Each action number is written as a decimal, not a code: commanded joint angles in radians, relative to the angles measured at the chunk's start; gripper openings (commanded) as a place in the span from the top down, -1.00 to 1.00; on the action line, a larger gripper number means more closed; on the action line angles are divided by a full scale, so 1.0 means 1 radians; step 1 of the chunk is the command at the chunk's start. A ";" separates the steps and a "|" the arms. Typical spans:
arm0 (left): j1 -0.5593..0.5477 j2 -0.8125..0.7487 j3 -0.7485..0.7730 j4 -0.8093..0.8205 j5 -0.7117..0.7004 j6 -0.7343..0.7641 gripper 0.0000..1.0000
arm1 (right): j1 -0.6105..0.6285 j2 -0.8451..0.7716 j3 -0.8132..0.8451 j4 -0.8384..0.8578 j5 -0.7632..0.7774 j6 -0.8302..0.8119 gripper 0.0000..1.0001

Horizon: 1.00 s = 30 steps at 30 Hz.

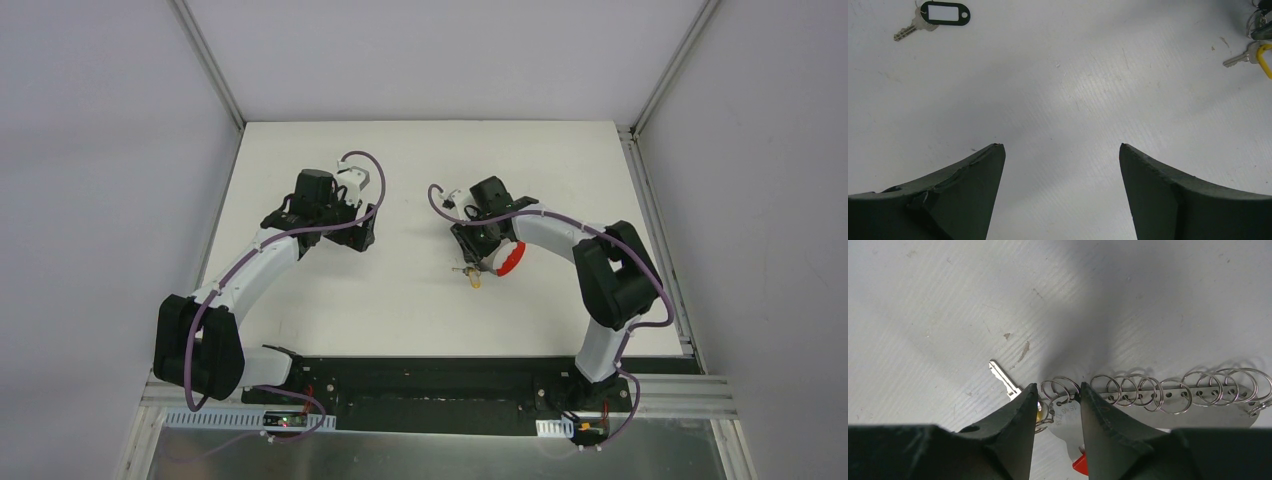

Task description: Put the keys on the keyring

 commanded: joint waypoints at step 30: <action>-0.007 -0.032 0.039 -0.021 -0.004 0.017 -0.71 | 0.010 -0.063 -0.039 -0.006 0.016 -0.026 0.10</action>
